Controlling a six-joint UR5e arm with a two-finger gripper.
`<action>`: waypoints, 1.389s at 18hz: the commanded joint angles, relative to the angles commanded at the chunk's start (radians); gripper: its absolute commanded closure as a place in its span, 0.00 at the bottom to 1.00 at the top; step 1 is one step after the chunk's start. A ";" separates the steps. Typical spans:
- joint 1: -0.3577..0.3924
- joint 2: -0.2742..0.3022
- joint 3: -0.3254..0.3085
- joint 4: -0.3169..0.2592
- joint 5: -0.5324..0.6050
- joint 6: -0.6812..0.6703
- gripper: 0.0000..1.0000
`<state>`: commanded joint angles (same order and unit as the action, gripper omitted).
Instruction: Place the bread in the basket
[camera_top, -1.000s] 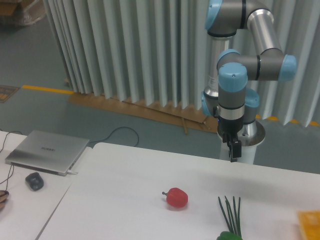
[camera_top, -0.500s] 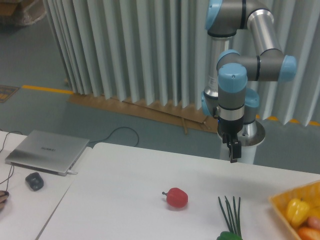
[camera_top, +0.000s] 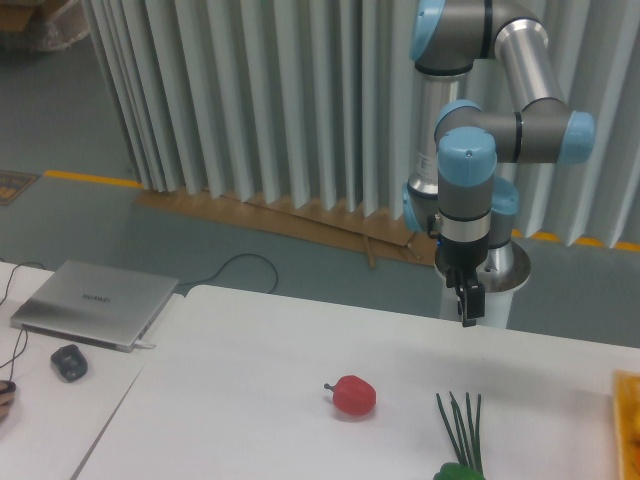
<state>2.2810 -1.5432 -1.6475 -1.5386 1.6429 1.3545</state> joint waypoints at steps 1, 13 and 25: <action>0.000 0.000 0.000 0.000 -0.002 0.000 0.00; 0.003 0.002 0.000 0.000 -0.002 0.002 0.00; 0.006 -0.005 0.008 0.046 -0.155 0.006 0.00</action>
<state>2.2872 -1.5478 -1.6398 -1.4926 1.4879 1.3606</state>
